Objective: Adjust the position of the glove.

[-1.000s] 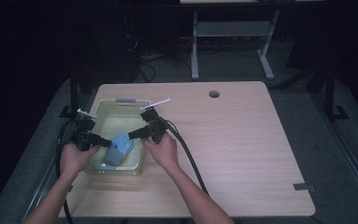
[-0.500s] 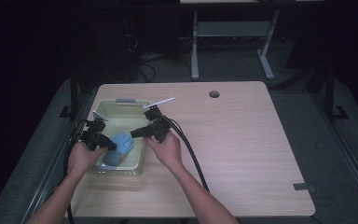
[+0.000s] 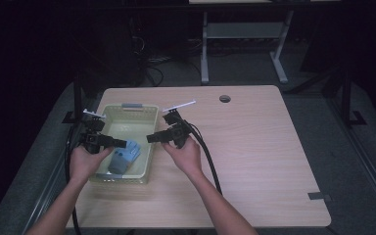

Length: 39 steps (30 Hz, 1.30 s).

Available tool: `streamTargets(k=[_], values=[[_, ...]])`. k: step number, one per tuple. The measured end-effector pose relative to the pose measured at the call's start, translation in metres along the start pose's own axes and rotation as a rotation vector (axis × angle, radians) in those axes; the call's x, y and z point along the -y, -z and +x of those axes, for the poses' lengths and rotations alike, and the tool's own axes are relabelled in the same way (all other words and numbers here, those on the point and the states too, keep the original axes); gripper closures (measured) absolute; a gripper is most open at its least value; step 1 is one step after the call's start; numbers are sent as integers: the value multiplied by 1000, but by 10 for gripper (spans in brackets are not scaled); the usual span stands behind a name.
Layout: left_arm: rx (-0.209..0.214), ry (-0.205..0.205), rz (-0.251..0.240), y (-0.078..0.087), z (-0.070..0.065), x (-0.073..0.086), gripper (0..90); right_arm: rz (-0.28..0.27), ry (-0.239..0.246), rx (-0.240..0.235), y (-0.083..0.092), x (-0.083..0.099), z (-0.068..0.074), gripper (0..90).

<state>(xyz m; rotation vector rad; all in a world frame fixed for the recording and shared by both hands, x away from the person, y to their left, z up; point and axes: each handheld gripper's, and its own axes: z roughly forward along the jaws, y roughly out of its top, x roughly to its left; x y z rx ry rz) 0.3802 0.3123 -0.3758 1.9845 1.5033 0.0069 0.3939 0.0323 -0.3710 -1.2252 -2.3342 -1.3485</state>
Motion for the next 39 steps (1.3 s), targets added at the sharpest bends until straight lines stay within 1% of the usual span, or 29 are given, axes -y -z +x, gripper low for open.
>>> streamTargets(k=[1, 2, 3, 5, 8, 10, 11, 12, 13, 16, 18, 20, 22, 23, 25, 26, 28, 30, 31, 32, 36, 38, 39], values=[[0, 0, 0, 0, 0, 0, 526, 0, 0, 0, 0, 0, 0, 568], [2, 0, -12, 0, -2, 0, 516, -5, -2, -2, 4, 0, -3, 552], [7, -2, -19, 0, -3, -1, 516, -5, -2, -2, 4, 0, -3, 552], [21, -3, -26, 1, -5, -1, 492, -6, -3, 5, 8, 1, -5, 537], [40, -17, -43, 3, -9, -3, 476, -12, -4, 7, 12, 1, -8, 517], [61, -15, -67, 4, -13, -4, 454, -17, -2, 6, 17, 1, -10, 492], [61, -15, -67, 4, -13, -4, 444, -17, -2, 6, 17, 1, -10, 492], [69, -12, -74, 4, -15, -4, 444, -21, 0, 9, 18, 1, -10, 486], [75, -18, -81, 5, -16, -5, 431, -25, -2, 12, 22, 2, -11, 473], [83, -23, -98, 5, -21, -5, 419, -28, -4, 17, 27, 2, -13, 459], [98, -28, -106, 5, -25, -6, 408, -30, -2, 27, 31, 3, -16, 449], [102, -36, -117, 4, -29, -6, 405, -29, -3, 37, 36, 5, -19, 441], [110, -48, -120, 5, -32, -8, 395, -37, -2, 46, 43, 7, -23, 429], [113, -48, -122, 4, -33, -8, 395, -37, -2, 46, 43, 7, -23, 429], [120, -53, -128, 5, -36, -10, 390, -47, -17, 48, 48, 9, -27, 420], [127, -56, -131, 4, -39, -10, 378, -52, -24, 56, 52, 12, -31, 409], [133, -56, -133, 4, -40, -11, 377, -51, -28, 60, 54, 13, -32, 406], [144, -61, -135, 2, -44, -11, 369, -54, -35, 69, 60, 16, -38, 398], [144, -61, -135, 2, -44, -11, 368, -54, -35, 69, 60, 16, -38, 398], [150, -65, -137, 1, -45, -11, 364, -58, -41, 75, 64, 18, -41, 391], [157, -63, -141, 1, -46, -12, 360, -52, -48, 90, 70, 20, -46, 379], [160, -65, -143, 1, -47, -12, 356, -61, -56, 96, 77, 21, -50, 376], [160, -65, -143, 1, -47, -12, 354, -61, -56, 96, 77, 21, -50, 376]])
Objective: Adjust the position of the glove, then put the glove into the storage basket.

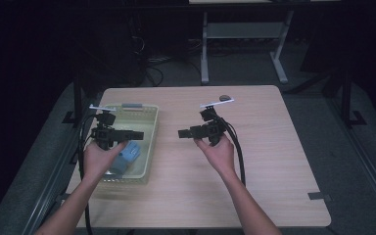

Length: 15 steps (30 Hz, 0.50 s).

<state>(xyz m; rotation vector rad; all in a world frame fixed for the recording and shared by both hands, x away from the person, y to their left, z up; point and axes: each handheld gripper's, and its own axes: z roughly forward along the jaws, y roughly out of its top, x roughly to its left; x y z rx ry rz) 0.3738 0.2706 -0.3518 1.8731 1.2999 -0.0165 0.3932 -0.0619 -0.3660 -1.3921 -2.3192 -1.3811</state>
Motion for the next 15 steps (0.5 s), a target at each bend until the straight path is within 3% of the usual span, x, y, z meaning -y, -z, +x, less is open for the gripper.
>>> streamTargets(k=[15], values=[[26, -30, 1, -8, -11, -5, 345, -3, -51, 39, 20, 13, -26, 357]])
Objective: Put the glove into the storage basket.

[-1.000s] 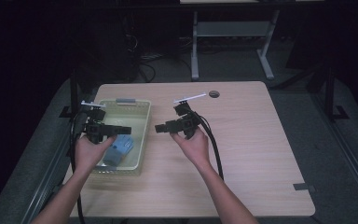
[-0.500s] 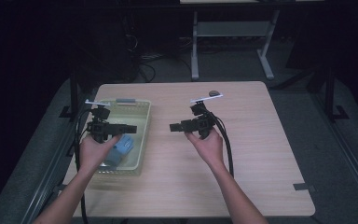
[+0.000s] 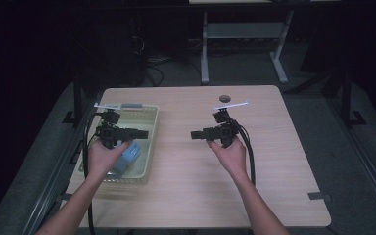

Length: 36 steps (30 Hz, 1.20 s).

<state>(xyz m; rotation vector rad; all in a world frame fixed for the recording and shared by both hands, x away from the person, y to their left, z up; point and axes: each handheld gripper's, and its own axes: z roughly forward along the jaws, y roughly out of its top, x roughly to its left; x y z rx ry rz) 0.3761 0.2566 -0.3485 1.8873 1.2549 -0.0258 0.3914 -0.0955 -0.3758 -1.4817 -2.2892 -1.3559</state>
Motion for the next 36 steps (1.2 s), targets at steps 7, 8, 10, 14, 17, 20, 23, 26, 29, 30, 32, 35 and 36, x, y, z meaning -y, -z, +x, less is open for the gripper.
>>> streamTargets(k=[7, 8, 10, 14, 17, 20, 23, 26, 29, 30, 32, 35, 36], values=[[21, -27, -4, -4, -14, -2, 338, -20, -11, 26, 18, 5, -13, 352], [26, -32, 2, -5, -16, -2, 335, -21, -13, 31, 20, 6, -15, 352], [37, -36, -4, -7, -20, -3, 328, -18, -18, 42, 23, 8, -19, 348], [66, -42, -4, -14, -26, -6, 313, -20, -35, 49, 30, 12, -28, 344], [80, -46, 1, -20, -30, -8, 302, -17, -43, 55, 33, 15, -34, 338], [84, -49, 3, -24, -35, -8, 294, -17, -48, 57, 37, 16, -38, 330], [94, -59, 9, -28, -40, -9, 289, -21, -46, 62, 41, 18, -40, 324], [101, -66, 6, -31, -45, -9, 285, -25, -52, 64, 47, 19, -43, 320], [106, -71, 3, -33, -48, -10, 280, -38, -61, 67, 53, 21, -48, 317], [108, -73, 2, -34, -49, -10, 278, -37, -65, 69, 55, 22, -49, 316], [113, -79, 6, -37, -51, -9, 275, -39, -68, 73, 58, 24, -53, 313], [123, -80, 9, -41, -55, -9, 271, -36, -73, 77, 62, 27, -58, 310], [129, -84, 12, -42, -56, -9, 269, -36, -78, 80, 63, 28, -59, 310]])
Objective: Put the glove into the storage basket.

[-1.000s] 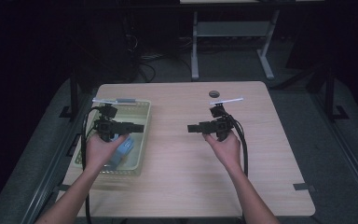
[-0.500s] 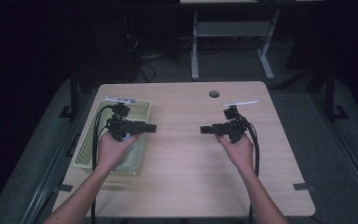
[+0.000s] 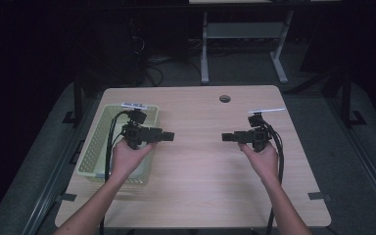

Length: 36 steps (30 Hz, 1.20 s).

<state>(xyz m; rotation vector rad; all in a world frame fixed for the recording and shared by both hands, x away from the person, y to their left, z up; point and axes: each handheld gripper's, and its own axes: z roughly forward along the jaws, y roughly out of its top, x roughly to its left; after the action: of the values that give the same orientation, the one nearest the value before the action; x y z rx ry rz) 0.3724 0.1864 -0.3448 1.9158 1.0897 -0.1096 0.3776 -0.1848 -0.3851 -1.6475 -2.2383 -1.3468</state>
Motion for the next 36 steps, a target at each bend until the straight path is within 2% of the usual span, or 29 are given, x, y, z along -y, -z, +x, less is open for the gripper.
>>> streamTargets(k=[12, 24, 36], values=[[45, -19, 9, -19, -15, 1, 265, -4, -18, 26, 16, 10, -17, 298], [78, -33, 11, -31, -26, 5, 261, -6, -44, 43, 36, 27, -41, 285], [102, -35, 19, -50, -32, 18, 260, -7, -78, 57, 51, 53, -70, 276]])
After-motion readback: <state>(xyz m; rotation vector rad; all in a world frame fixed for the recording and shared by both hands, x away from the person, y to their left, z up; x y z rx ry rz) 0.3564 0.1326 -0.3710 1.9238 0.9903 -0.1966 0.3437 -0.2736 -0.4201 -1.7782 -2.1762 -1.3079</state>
